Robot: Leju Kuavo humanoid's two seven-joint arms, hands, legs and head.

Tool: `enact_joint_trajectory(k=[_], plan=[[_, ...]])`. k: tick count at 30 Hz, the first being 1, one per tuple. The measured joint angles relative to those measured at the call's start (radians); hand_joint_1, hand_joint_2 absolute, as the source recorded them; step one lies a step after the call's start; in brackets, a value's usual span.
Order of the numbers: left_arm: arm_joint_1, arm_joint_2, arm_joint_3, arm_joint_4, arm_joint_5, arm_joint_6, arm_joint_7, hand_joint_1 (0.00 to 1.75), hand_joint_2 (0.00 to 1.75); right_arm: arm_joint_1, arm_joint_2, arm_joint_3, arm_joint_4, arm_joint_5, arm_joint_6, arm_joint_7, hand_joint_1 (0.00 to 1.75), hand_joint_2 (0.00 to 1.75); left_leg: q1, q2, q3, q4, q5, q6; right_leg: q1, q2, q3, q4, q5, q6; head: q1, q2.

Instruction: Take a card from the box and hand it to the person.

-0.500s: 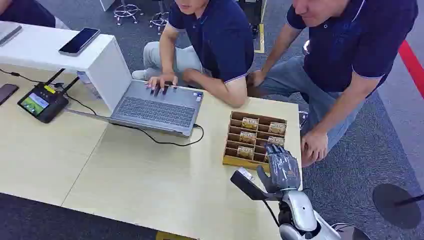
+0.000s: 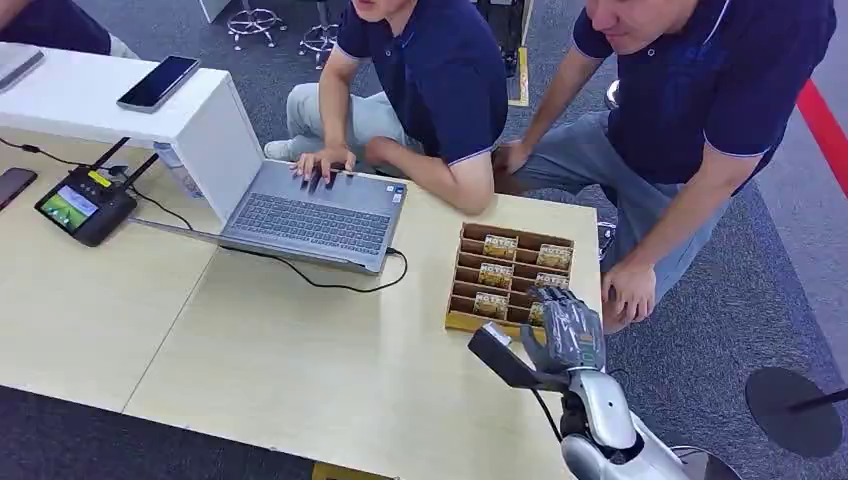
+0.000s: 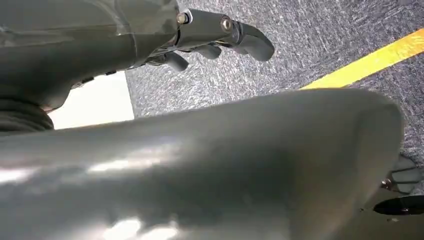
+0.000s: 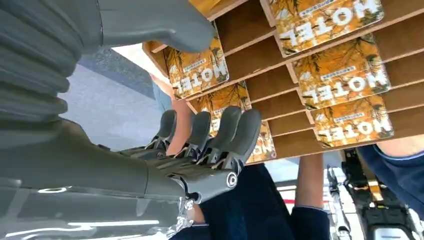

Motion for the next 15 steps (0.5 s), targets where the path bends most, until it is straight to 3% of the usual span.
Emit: enact_joint_trajectory(k=[15], plan=[[0.000, 0.000, 0.000, 0.000, 0.000, 0.000, 0.000, 0.00, 0.00, 0.001, 0.000, 0.000, -0.003, 0.000, 0.000, -0.001, 0.54, 1.75, 0.000, 0.000, 0.000, 0.000, 0.000, 0.000, 0.000, 0.000, 0.000, 0.000, 0.000, 0.000, 0.000, 0.000]])
